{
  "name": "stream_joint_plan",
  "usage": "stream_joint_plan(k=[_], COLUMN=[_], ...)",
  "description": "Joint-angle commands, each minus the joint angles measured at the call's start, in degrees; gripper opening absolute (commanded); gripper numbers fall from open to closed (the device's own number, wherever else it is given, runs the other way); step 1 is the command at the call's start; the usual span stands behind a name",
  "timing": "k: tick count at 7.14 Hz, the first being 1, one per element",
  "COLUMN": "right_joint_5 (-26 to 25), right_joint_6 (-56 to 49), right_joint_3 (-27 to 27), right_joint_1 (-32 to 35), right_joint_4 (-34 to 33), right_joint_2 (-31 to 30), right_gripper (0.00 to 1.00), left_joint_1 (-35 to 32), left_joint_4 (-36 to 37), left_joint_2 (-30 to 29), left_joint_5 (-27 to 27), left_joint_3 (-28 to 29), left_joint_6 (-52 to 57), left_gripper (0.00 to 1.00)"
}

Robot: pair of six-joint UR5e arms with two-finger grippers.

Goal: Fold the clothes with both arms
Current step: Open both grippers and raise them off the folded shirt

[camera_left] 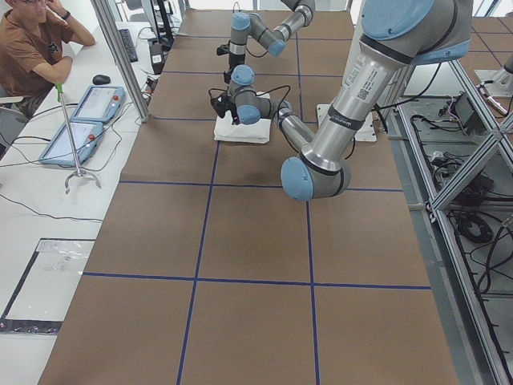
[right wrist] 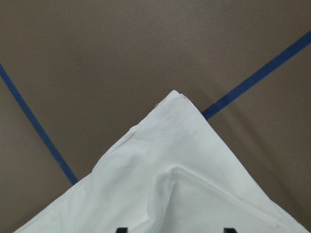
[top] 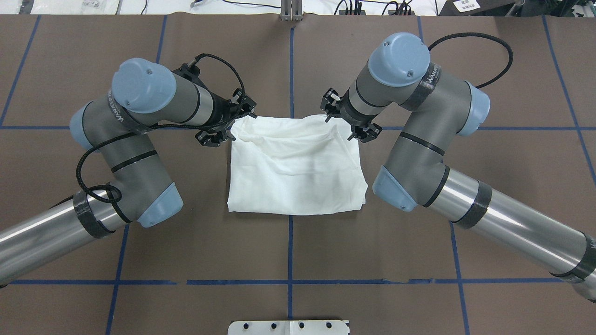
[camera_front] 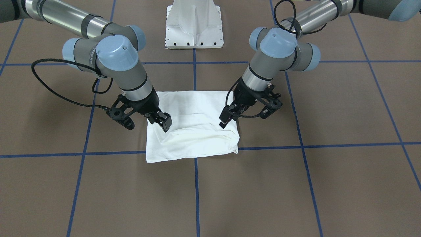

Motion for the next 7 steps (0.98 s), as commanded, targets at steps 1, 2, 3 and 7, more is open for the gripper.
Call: stream_joint_plan(k=[1,2,3,7], right_joint_5=[0.24,-0.54,-0.81,-12.37], right_joint_6=[-0.15,-1.29,-4.69,-27.96], right_joint_3=[0.82,1.60,2.66,-0.38], right_joint_1=[-0.32,-1.71,-2.77,-10.67], right_joint_4=[-0.26,-0.53,-0.79,-9.91], right_joint_2=[0.36,0.37,0.28,6.14], right_gripper=[1.00,1.00,1.00,1.00], left_joint_1=[-2.31,-3.45,-3.98,-10.12], left_joint_4=[0.57,0.57,1.62,6.90], left_joint_2=[0.32,0.84,2.67,12.87], left_joint_5=[-0.15,-0.59,-0.59,-0.60], left_joint_3=[0.02,-0.15,-1.20,-6.84], left_joint_6=[0.60,1.12,7.39,32.72], left_gripper=[1.00,1.00,1.00,1.00])
